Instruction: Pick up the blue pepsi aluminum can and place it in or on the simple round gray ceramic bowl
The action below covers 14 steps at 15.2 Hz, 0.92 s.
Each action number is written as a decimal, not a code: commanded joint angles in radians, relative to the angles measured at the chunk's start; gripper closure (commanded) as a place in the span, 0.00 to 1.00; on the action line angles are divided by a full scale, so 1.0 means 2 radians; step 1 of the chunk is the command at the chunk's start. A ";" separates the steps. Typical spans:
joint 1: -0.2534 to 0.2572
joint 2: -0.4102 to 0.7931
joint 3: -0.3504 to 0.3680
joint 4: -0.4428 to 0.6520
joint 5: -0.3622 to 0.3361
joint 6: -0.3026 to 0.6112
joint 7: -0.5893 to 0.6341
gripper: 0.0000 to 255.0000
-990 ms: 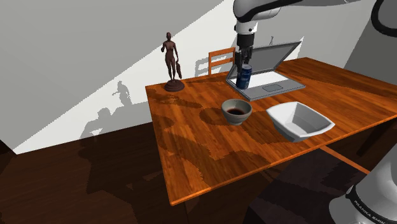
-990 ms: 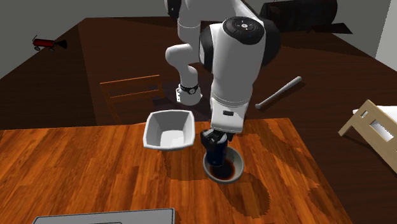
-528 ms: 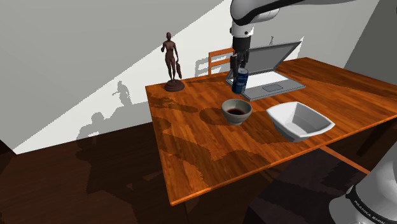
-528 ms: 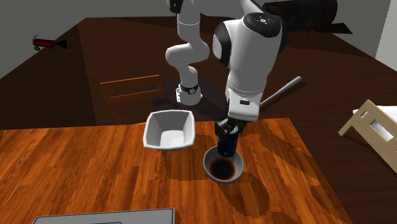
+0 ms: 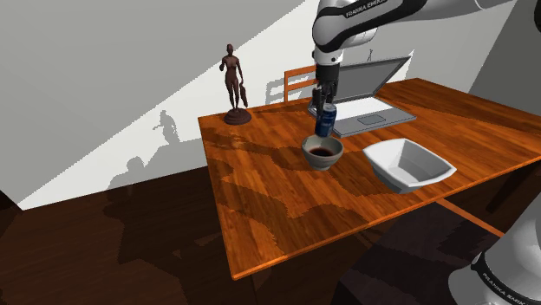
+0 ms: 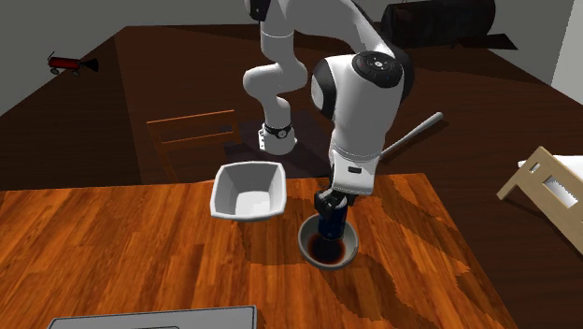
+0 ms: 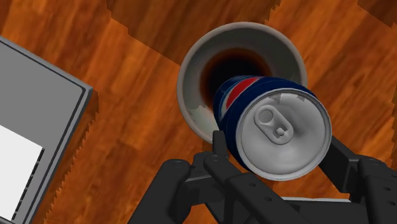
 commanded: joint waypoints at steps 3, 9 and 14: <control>0.000 0.007 0.000 -0.019 0.001 0.026 0.000 1.00; 0.000 0.019 0.001 -0.043 0.002 0.062 -0.001 1.00; 0.000 0.019 0.001 -0.043 0.002 0.062 -0.001 1.00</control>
